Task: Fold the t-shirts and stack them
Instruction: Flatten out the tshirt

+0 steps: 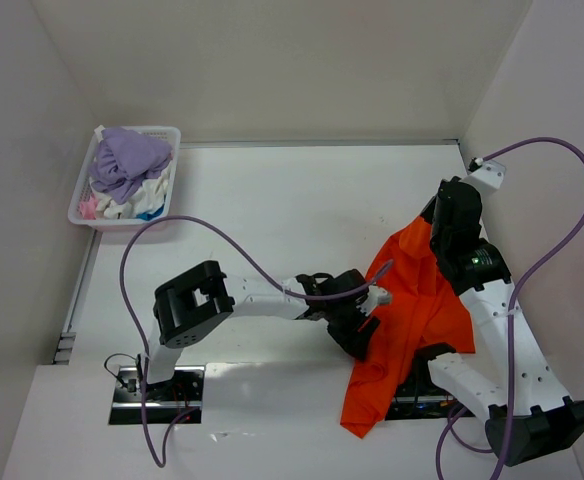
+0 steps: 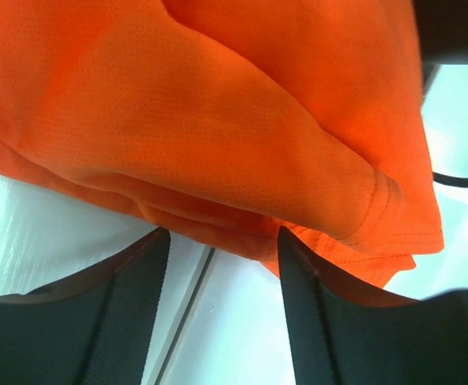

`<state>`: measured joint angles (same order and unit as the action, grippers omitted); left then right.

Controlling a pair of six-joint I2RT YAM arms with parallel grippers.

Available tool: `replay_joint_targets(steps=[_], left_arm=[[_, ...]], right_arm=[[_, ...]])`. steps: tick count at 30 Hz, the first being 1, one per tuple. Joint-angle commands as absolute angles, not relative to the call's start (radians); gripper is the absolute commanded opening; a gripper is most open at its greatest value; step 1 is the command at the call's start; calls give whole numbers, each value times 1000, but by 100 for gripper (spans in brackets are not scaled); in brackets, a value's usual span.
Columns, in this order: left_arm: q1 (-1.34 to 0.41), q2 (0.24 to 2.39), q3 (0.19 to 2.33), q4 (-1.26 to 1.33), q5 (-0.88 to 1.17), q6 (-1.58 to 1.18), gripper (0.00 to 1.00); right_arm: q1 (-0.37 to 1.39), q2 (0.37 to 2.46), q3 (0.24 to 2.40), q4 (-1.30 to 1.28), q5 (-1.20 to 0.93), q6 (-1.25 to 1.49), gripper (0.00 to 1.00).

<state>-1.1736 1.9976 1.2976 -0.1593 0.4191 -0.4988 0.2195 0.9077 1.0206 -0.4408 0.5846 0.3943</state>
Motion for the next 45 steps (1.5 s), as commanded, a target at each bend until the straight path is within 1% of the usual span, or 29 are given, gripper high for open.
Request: replay_joint_targets(steps=[1,4,10,11,16,24,27,28,29,31,32,33,35,36,37,38,42,45], left_arm=[[-1178,2008,1328,-195,375,-485,63],[-1178,2017,1328,-207,356,-503,60],[-1178,2026,1358,-216,356,-525,60],[-1178,2026,1370,-225,365,-525,63],[-1178,2036,1379,-225,387,-525,66],[-1212,2059,1413,-273,365,-515,66],[-1212,2069,1413,-282,342,-515,63],[-1212,2069,1413,-282,342,-515,60],[-1212,2069,1413,-291,331,-515,58],[-1212,2069,1413,-291,322,-515,53],[-1212,2069,1413,-291,322,-515,45],[-1212,2069,1413,-291,322,-515,40],[-1212,2069,1413,-291,322,-525,25],[-1212,2069,1413,-291,322,-525,10],[-1212,2069,1422,-291,322,-525,4],[-1212,2069,1422,-291,322,-525,0],[-1212,2036,1459,-330,266,-496,0],[-1163,1976,1459,-356,245,-486,0]], right_arm=[[213,891,1014,-373,617,385,1],[213,891,1014,-373,617,385,1],[213,891,1014,-373,617,385,1],[213,891,1014,-373,617,385,1],[213,891,1014,-364,617,385,1],[213,882,1014,-364,617,385,1],[213,882,1014,-364,617,385,1],[213,882,1014,-364,617,385,1],[213,882,1014,-364,617,385,1],[213,882,1014,-364,617,385,1],[213,873,1014,-364,617,385,1],[213,873,1014,-364,617,385,1],[213,873,1014,-364,617,385,1],[213,873,1014,-364,617,385,1],[213,873,1014,-364,617,385,1],[213,873,1014,-364,617,385,1],[213,873,1014,-364,617,385,1],[213,873,1034,-373,617,385,1]])
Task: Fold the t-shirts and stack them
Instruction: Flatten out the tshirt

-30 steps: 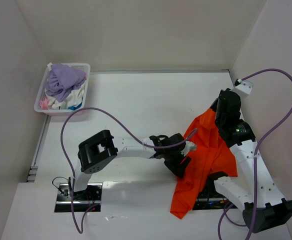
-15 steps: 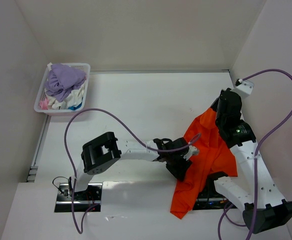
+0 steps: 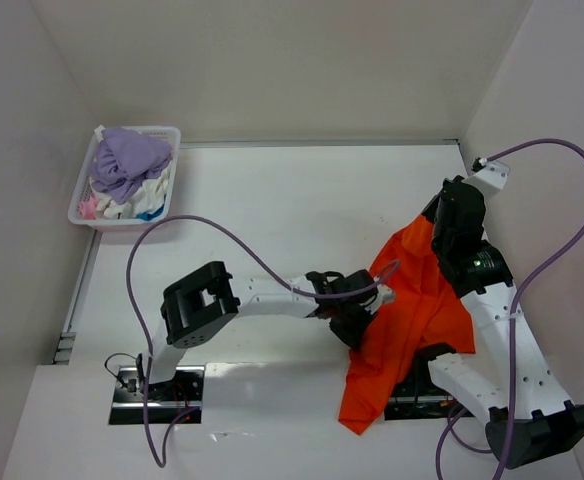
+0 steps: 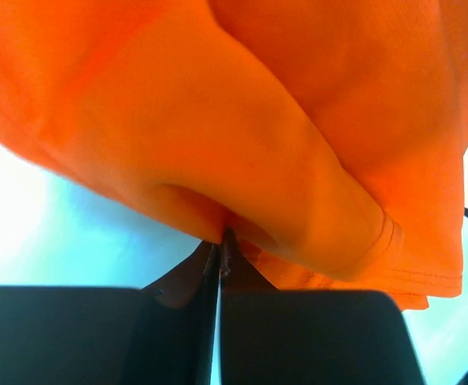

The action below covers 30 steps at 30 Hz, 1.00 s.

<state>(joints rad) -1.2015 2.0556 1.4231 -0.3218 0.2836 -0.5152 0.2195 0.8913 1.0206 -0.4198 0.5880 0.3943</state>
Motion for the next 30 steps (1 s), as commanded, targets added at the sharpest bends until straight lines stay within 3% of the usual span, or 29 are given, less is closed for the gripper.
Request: replay_joint_targets(steps=[1,18,22,30], left_arm=[[-1146,1951,1439,-356,230,-486,0],[-669,1445,1318,-357,0,-463,0],[-586,1385,1373,-393,-113,-426,0],[-376,1292,1481,-396,-143,-376,0]], right_arm=[[213,873,1034,-373,617,385,1],[213,854,1232,-341,502,385,1],[213,876,1282,-327,459,374,1],[213,894,1420,-339,489,330,1]])
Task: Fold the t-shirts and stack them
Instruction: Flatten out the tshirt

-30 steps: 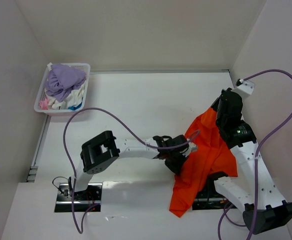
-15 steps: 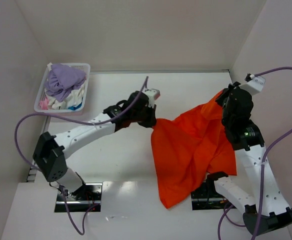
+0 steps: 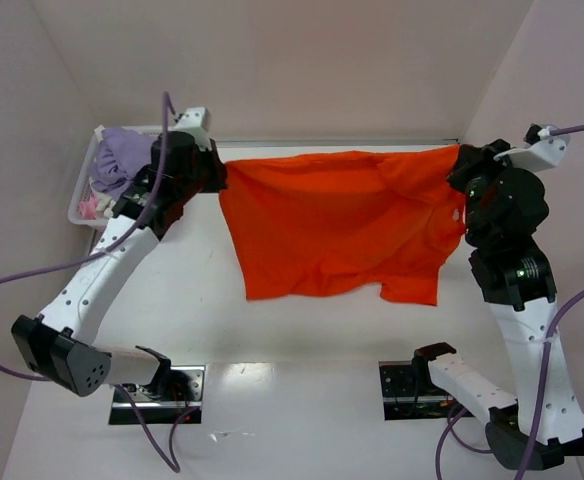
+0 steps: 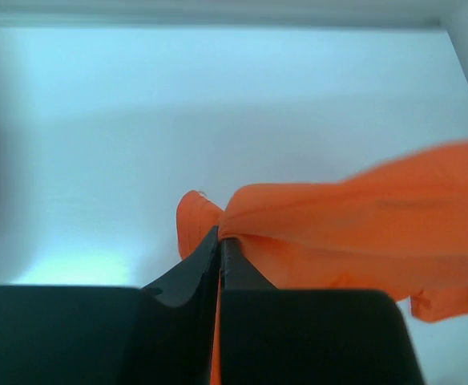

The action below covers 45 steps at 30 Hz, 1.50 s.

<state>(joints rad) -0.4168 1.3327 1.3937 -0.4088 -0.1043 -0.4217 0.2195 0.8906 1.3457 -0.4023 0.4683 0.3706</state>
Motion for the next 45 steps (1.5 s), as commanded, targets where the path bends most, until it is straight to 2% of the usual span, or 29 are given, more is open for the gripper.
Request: replay_joint_targets(steps=[1,11,17,26,35,40,45], left_arm=[[-356,1282,1497,-406,-158,-355,0],[-321,1172,1598,-434,-245,-296,0],[-321,1036,1562,-443,-264,-276,0],[-321,810,1528,-479,-241,-265,0],[-321,698,1537,-528,-176,-296,0],[-321,759,1528,-496,-181,-296,0],[-321,857,1405,-391,-192,-296,0]], right_arm=[[213,894,1431,-339,500,330,1],[213,832,1512,-396,468,350,1],[213,746,1523,-465,402,362,1],[213,670,1597,-563,357,351,1],[204,597,1736,-683,399,299,1],[204,629,1678,-672,432,288,1],[204,702,1467,-588,463,314,1]])
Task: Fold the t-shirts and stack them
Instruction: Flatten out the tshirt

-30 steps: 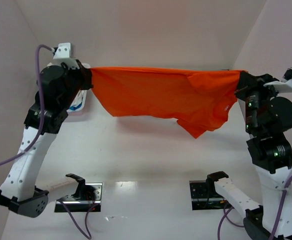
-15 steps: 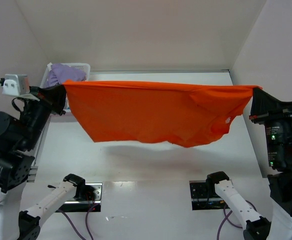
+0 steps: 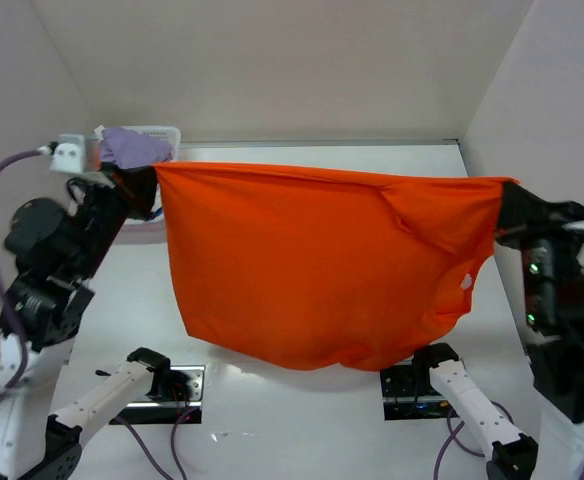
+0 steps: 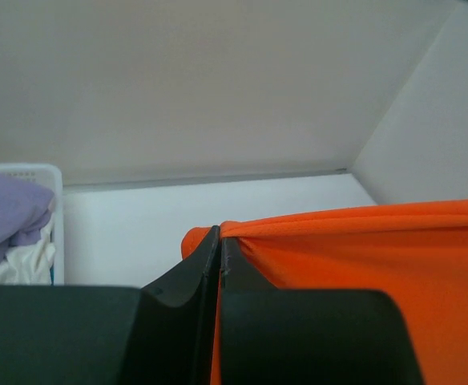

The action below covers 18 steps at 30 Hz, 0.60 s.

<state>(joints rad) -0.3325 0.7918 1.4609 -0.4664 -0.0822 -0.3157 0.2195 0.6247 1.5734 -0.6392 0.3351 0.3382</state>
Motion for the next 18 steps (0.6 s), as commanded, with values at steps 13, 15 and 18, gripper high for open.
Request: replay_joint_targets(steps=[13,15,18], left_arm=[[-321,1106,1135,-161,-222,-359,0],[-321,1169,1126,-147,-232,-359,0],[-321,1255,1137,-123,-232,-359,0]], right_arm=[[204,827,1080,-394,523,353,1],[204,874,1060,-374,523,365,1],[204,925,1017,-321,506,383,1]])
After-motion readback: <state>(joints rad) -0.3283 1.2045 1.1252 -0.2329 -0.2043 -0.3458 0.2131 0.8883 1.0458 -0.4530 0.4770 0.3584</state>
